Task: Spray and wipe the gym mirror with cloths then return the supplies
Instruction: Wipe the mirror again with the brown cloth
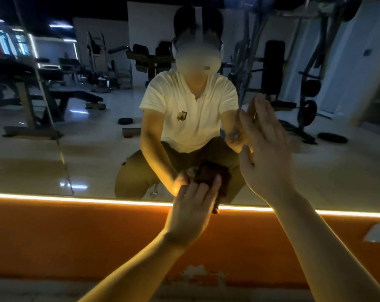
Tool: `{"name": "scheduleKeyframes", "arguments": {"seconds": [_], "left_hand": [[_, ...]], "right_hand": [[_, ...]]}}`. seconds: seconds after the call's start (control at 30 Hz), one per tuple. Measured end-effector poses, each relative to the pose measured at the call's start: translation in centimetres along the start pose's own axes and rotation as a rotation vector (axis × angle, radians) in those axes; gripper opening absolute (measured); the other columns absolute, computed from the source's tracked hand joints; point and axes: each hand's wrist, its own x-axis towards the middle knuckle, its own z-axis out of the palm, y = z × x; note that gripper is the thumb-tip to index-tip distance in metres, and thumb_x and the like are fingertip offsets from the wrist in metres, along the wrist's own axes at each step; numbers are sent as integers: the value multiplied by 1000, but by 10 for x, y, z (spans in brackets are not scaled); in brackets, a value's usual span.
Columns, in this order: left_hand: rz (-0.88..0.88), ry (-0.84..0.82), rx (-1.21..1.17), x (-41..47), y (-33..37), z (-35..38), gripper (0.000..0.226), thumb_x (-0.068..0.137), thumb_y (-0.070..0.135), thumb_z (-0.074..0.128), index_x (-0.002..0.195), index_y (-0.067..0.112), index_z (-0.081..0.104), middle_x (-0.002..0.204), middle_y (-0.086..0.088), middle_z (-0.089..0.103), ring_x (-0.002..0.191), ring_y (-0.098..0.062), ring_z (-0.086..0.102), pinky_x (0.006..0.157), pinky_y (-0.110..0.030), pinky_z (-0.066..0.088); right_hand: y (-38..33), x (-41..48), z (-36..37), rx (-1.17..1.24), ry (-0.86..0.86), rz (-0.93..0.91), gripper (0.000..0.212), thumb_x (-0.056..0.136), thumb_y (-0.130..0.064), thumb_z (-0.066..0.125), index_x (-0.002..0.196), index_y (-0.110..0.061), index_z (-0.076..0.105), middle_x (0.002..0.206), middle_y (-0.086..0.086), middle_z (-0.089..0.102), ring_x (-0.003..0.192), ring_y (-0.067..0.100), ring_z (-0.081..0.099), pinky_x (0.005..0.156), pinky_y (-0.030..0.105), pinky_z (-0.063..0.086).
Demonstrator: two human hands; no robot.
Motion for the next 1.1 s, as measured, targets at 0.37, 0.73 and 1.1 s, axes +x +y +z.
{"name": "scheduleKeyframes", "arguments": {"seconds": [0.37, 0.73, 1.1], "left_hand": [[-2, 182, 101, 33, -41, -28, 59, 96, 25, 57, 153, 20, 43, 120, -14, 47, 108, -30, 50, 103, -52, 44], [474, -55, 185, 34, -46, -26, 53, 97, 17, 61, 149, 23, 53, 148, -10, 50, 139, -30, 42, 123, -47, 30], [202, 281, 199, 170, -136, -121, 83, 86, 11, 82, 154, 26, 36, 162, -22, 24, 154, -40, 24, 124, -55, 23]], "right_hand": [[18, 11, 1, -4, 207, -80, 52, 95, -12, 55, 147, -8, 53, 157, 14, 44, 143, 31, 42, 109, 47, 38], [-28, 36, 17, 136, 396, 204, 41, 93, -13, 54, 132, -10, 66, 143, 15, 54, 129, 34, 50, 101, 52, 44], [-27, 58, 9, 111, 375, 100, 54, 100, -16, 48, 153, -9, 47, 167, 17, 29, 155, 34, 25, 121, 59, 27]]}}
